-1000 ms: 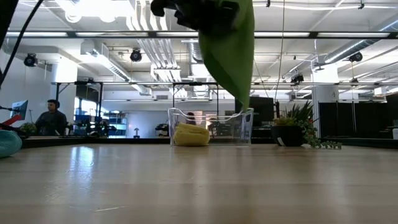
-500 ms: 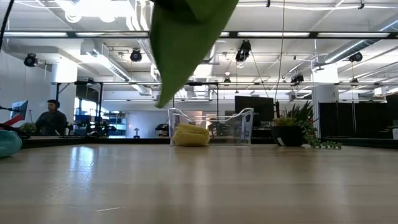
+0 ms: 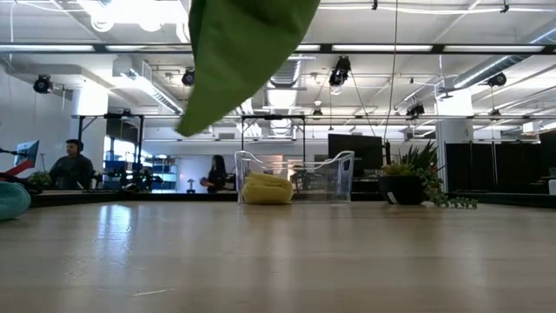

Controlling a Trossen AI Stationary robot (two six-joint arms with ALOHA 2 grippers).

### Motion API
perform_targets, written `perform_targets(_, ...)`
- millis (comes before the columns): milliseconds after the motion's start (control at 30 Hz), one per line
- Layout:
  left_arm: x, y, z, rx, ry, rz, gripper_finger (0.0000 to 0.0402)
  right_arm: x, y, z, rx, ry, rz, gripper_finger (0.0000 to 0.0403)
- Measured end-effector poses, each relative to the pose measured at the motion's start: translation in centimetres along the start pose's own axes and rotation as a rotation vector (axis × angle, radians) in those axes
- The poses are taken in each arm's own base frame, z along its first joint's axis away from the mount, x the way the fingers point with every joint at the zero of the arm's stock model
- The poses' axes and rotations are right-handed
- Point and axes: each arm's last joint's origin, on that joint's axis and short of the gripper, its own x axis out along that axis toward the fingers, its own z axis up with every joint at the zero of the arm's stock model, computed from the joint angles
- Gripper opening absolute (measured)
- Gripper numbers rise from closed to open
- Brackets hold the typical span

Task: Fold microfiber towels
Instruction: Fold the green microfiber towel

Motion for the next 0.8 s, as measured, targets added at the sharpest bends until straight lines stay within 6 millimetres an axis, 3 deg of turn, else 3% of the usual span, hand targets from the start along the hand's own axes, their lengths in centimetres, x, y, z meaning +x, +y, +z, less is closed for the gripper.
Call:
perform_targets(233,-2.2,0.8,0.2,-0.016,-0.015,-0.277,0.0001,1.5,1.3,-2.1,-0.023,0.198,0.094,0.0009)
perform_targets(467,-3.1,1.2,0.2,-0.051,-0.029,-0.324,0.0001,3.2,3.4,-4.5,-0.062,0.297,0.156,0.0009)
perform_targets(667,-3.3,0.9,0.2,-0.047,-0.009,-0.451,0.0001,4.6,3.6,-6.5,-0.034,0.335,0.136,0.0009)
perform_targets(800,-3.1,0.9,0.1,-0.067,0.002,-0.450,0.0001,4.9,3.6,-6.7,-0.001,0.334,0.131,0.0009)
